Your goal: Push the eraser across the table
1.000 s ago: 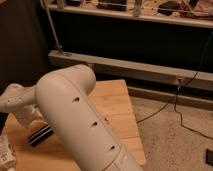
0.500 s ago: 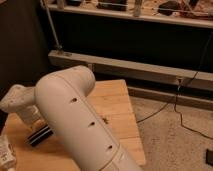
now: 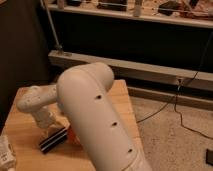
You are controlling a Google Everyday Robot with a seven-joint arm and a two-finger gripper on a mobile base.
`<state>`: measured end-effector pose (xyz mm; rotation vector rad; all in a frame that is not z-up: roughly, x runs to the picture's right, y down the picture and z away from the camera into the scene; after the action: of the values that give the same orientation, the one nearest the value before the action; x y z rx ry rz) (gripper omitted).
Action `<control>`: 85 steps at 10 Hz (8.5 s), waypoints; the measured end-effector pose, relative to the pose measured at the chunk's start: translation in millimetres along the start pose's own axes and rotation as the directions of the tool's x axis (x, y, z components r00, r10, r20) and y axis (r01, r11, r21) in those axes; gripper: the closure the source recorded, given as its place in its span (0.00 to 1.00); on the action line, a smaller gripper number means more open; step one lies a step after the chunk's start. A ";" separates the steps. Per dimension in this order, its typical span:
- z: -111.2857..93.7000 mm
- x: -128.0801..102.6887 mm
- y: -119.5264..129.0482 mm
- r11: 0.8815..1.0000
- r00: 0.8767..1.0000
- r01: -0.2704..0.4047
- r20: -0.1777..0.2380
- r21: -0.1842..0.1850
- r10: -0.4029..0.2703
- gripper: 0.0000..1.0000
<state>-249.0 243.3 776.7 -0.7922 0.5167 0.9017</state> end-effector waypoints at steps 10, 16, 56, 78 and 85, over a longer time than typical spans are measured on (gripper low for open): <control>-38.5 -10.5 -66.4 0.997 0.984 -0.063 0.164 -0.040 0.069 0.40; -45.2 -1.9 -76.6 0.951 0.939 0.236 0.205 0.198 -0.276 0.96; -11.7 14.1 13.5 0.861 0.850 0.490 0.147 0.134 -0.506 1.00; -11.5 18.1 -45.3 0.770 0.902 0.416 0.116 -0.484 -0.415 1.00; -48.7 29.0 0.6 0.805 0.770 0.578 0.236 0.134 -0.593 1.00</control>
<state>-237.6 219.3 726.6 -0.7068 0.0322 0.3915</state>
